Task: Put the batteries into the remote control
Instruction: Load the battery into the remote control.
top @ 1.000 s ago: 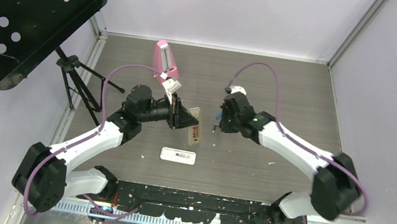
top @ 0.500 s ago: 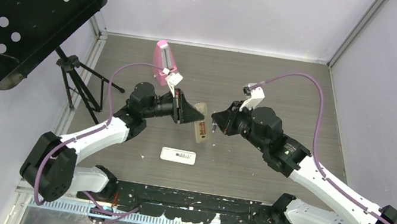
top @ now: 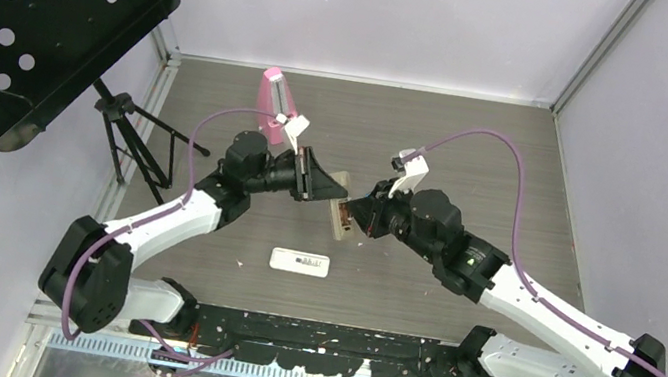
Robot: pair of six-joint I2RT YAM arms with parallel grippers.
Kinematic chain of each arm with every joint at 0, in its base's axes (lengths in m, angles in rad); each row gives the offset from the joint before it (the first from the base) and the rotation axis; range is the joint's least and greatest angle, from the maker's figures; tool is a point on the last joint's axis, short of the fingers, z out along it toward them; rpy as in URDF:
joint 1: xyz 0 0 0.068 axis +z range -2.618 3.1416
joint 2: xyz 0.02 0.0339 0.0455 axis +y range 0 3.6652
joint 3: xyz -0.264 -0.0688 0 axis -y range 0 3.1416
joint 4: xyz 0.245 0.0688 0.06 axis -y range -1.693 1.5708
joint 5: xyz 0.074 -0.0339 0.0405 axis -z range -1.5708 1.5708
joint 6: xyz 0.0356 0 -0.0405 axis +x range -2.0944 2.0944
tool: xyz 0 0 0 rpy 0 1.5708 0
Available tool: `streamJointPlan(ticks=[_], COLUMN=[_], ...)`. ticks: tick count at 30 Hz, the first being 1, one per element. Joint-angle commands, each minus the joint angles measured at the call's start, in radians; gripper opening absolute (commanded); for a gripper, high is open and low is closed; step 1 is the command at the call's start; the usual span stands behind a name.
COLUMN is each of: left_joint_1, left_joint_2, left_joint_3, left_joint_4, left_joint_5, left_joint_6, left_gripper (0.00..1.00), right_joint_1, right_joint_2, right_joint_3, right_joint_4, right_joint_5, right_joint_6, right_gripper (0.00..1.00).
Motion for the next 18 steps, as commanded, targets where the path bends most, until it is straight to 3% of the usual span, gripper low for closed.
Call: streamJointPlan(ticks=[1,18], left_joint_1=[0.006,0.006], left_joint_2=[0.000,0.037], left_joint_3=[0.095,0.115], left_joint_4=[-0.130,-0.167], left_joint_5=[-0.013,0.030], left_joint_6=[-0.041,-0.194], left_gripper=[0.00,0.00], right_joint_1=[0.013,0.020], right_joint_2=[0.001,0.016], right_joint_3=[-0.013,-0.113], right_joint_4=[0.094,0.215], right_joint_5=[0.043,0.049], right_joint_6=[-0.068,-0.115], right_gripper=[0.06,0.08])
